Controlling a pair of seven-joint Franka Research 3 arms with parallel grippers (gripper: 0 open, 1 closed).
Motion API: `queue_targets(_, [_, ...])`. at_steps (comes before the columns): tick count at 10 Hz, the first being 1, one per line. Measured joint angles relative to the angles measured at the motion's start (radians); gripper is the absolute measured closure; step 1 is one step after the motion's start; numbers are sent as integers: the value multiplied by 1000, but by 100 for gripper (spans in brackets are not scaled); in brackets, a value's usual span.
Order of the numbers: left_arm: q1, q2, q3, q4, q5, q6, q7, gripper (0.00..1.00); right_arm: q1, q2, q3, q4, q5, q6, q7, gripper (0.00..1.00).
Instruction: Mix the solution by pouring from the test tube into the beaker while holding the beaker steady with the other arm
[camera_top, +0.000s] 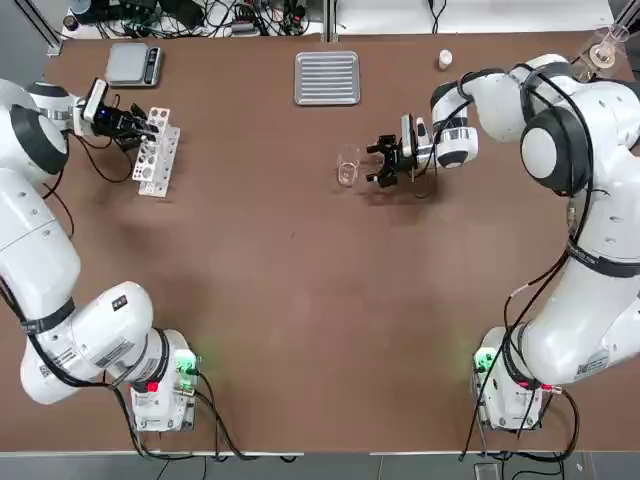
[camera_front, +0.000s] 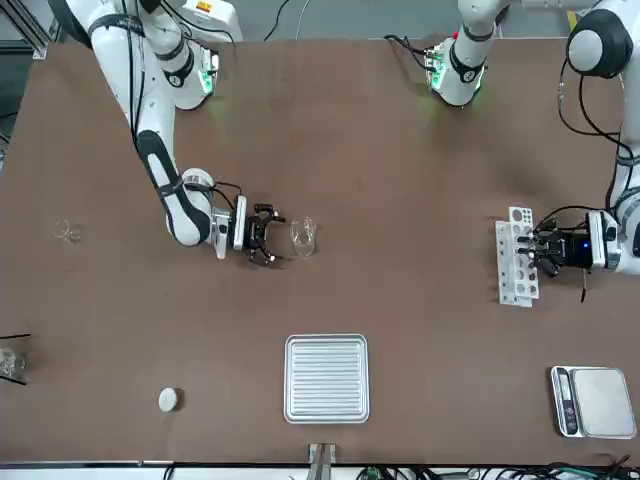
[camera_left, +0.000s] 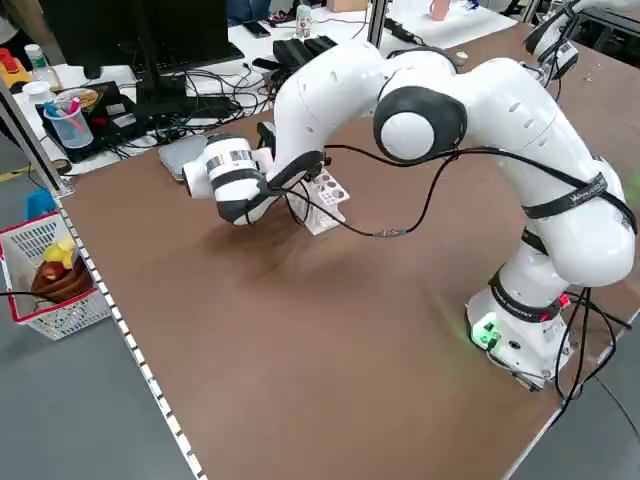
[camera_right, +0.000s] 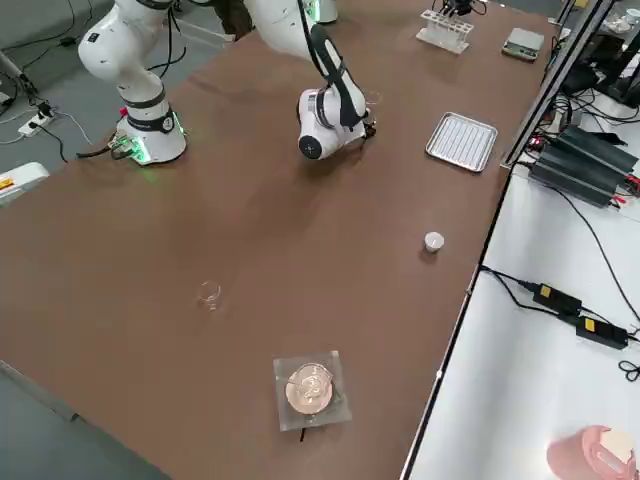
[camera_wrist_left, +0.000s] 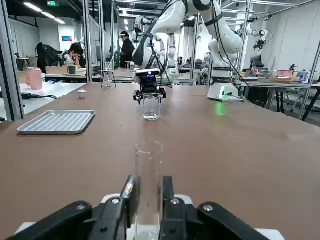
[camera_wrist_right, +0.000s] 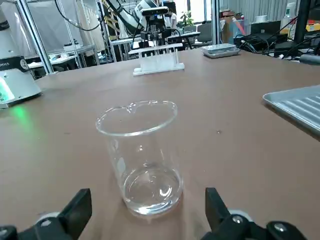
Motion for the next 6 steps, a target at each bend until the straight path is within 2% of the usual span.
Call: queue_targets(6, [0,-2,0,8,-7,0,1,79,27,11,0,6,49,20,-28,0])
